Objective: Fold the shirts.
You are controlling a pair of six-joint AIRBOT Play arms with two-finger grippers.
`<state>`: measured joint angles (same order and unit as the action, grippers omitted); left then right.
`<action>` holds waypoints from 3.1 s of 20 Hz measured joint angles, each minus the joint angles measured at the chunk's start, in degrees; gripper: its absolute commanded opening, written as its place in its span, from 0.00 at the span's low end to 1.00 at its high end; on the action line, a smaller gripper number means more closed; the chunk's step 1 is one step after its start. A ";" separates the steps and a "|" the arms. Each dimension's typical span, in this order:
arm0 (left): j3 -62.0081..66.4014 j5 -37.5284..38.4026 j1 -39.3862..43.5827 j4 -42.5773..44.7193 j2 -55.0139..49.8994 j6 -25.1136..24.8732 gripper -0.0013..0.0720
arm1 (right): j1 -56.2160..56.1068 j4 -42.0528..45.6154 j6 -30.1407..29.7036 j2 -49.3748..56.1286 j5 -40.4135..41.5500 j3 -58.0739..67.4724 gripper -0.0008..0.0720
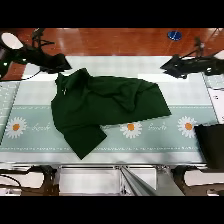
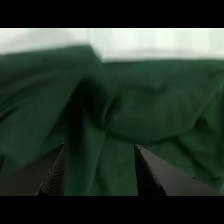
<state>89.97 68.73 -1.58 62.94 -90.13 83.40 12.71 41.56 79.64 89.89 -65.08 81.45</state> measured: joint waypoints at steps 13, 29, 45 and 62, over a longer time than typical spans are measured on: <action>-43.34 4.24 -26.34 -7.41 17.81 -7.61 0.70 | 13.22 -7.21 -14.93 -26.05 1.46 -41.35 0.53; -54.18 -3.26 -18.29 -11.89 14.34 -6.60 0.04 | 25.49 -8.92 -12.63 -31.17 3.58 -47.98 0.52; -52.96 -2.89 -16.63 -13.05 14.08 -9.09 0.04 | 16.70 -2.97 -8.50 -13.92 7.87 -45.94 0.52; -28.15 1.29 -16.70 -21.84 24.52 -10.56 0.04 | -0.11 -2.69 -4.98 -17.84 -4.17 -2.64 0.04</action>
<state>61.82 70.02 -18.28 41.10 -65.60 72.84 12.60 38.87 74.65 72.05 -69.25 78.81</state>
